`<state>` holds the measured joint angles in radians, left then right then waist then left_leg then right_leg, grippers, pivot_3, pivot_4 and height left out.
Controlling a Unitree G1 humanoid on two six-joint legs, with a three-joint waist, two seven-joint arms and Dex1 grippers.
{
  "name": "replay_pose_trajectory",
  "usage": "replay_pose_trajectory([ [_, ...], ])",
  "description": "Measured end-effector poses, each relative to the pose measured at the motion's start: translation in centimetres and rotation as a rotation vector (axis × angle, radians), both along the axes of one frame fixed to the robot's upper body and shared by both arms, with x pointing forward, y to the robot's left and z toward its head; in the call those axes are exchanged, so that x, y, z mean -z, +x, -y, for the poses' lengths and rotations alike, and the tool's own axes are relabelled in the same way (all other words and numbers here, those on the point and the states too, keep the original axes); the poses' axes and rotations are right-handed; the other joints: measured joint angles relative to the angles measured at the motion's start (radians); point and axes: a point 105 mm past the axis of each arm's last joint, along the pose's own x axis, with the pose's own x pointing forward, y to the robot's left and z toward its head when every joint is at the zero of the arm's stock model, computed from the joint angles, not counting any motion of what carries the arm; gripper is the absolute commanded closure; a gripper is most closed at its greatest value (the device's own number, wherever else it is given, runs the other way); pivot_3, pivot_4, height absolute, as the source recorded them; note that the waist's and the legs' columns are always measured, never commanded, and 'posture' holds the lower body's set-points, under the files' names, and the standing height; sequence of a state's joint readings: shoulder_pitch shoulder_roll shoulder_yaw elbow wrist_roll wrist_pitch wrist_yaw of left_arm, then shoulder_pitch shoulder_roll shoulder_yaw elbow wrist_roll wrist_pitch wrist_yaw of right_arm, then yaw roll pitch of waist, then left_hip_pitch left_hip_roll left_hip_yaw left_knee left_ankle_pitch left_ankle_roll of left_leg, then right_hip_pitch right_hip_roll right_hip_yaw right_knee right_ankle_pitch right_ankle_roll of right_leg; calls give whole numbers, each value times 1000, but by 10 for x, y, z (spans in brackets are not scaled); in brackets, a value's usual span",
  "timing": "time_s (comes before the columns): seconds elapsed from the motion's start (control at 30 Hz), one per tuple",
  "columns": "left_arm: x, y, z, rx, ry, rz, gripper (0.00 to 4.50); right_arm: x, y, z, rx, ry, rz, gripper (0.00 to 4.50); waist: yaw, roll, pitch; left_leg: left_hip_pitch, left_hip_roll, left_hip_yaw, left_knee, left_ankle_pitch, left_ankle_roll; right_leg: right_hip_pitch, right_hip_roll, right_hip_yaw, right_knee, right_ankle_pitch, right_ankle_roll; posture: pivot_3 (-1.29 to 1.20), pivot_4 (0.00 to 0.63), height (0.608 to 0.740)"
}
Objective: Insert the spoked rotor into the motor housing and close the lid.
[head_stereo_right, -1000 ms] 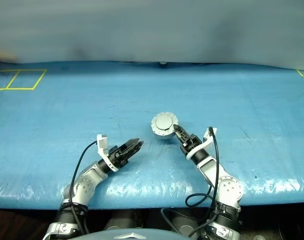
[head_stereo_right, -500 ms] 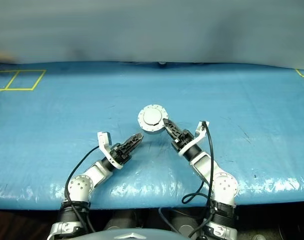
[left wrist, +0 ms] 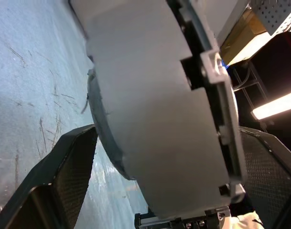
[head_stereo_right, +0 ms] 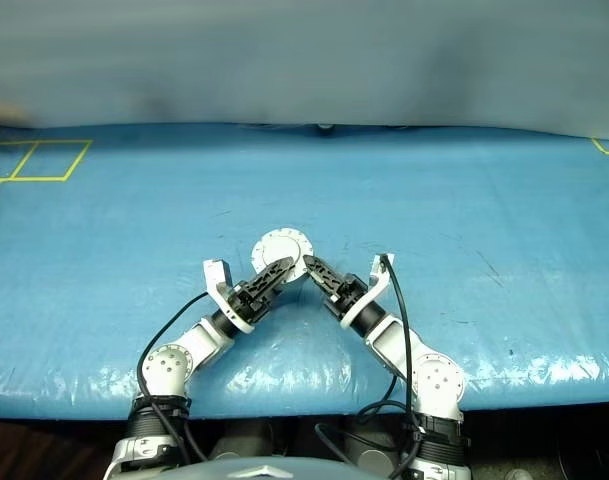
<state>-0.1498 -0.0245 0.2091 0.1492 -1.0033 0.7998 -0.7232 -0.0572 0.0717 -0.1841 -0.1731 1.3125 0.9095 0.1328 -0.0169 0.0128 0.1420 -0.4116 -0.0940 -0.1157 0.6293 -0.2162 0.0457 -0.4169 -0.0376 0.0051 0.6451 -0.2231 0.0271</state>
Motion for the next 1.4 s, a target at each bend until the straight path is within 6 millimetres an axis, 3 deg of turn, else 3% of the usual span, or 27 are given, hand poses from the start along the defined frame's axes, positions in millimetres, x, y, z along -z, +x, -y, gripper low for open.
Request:
replay_pose_trajectory([
  [0.33, -8, 9, -5, -53, -67, -4, 16, 1, -3, -3, -16, -5, -2, 3236, 3, 0, 0, 0, 0, 0, 1, 0, 0, 0, 0, 0, 0, 0, 0, 0, 150, 740],
  [0.43, -8, 8, -4, -54, -73, -3, 568, 1, -3, -3, -16, -2, -1, 3236, 3, 0, 0, 0, 0, 1, 1, 0, 0, 0, 0, 0, 0, 0, 0, 0, 150, 740],
  [0.57, -6, 6, -4, -48, -82, -5, 1712, -1, -3, -2, -14, 5, 13, 3236, 3, 0, 0, 0, 0, 1, 1, 0, 0, 0, 0, 1, 0, 0, 1, 0, 150, 740],
  [0.83, -4, 7, -4, -51, -85, -30, 1736, 0, 0, -2, 7, -36, 42, 3236, 3, 0, 0, 0, 0, 2, 2, 0, 0, 0, 1, 1, 1, 1, 1, 0, 150, 740],
  [1.1, 2, 11, -6, -97, -16, -30, 1737, -1, 8, 7, 73, -90, 77, 641, 3, 0, 0, 1, 0, 2, 2, 1, -1, 0, 1, 3, 1, 2, 1, 0, 150, 740],
  [1.27, 8, 19, -17, -189, 23, -50, 1737, -1, 16, 18, 159, -135, 95, 641, 5, 0, 0, 1, 0, 2, 3, 1, -1, 0, 1, 3, 1, 2, 1, 0, 150, 740],
  [1.4, 7, 41, -36, -353, 41, -78, 1737, 1, 23, 32, 242, -183, 98, 641, 7, -1, 0, 0, 0, 2, 4, 1, -1, 1, 1, 2, 1, 3, 2, 0, 150, 740],
])
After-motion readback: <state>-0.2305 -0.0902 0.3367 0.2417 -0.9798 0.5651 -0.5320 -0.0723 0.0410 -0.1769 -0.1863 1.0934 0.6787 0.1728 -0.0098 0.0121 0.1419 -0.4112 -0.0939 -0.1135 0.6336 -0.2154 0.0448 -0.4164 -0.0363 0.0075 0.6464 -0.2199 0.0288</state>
